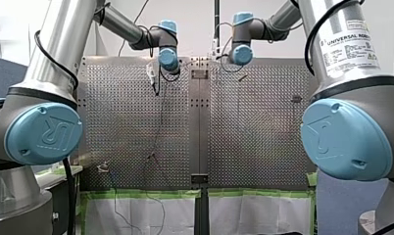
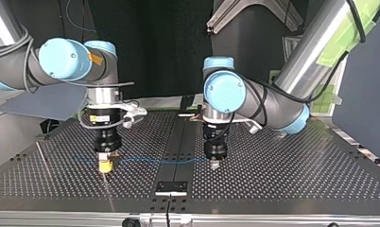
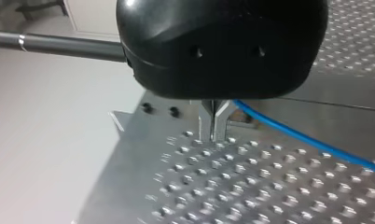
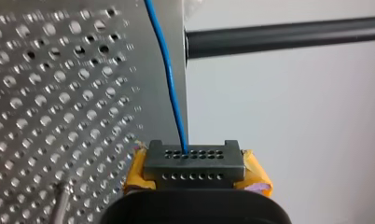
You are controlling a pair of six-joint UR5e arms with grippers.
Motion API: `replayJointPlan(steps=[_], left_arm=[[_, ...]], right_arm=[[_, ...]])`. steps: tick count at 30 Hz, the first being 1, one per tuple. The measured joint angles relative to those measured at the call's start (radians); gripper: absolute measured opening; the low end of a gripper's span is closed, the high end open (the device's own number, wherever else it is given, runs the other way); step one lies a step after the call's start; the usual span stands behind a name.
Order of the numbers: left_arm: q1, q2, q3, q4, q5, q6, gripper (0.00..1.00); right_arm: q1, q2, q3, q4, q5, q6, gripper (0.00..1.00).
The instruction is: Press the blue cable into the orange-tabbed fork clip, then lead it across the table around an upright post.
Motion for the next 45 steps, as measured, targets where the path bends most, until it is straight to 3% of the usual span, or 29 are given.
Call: replayJointPlan(steps=[10, 15, 27, 45], left_arm=[[-0.002, -0.007, 0.057, -0.034, 0.047, -0.001, 0.0], [-0.014, -0.04, 0.094, -0.06, 0.059, 0.001, 0.0], [-0.068, -0.125, 0.219, -0.126, 0.065, -0.008, 0.0], [-0.123, -0.198, 0.378, -0.148, 0.068, -0.045, 0.0]], right_arm=[[-0.041, -0.035, 0.0, 0.031, 0.007, 0.003, 0.0], [-0.063, -0.041, 0.0, 0.054, 0.007, 0.004, 0.0], [-0.122, -0.057, 0.0, 0.106, 0.009, 0.0, 0.0], [-0.203, -0.063, 0.001, 0.137, 0.009, 0.001, 0.0]])
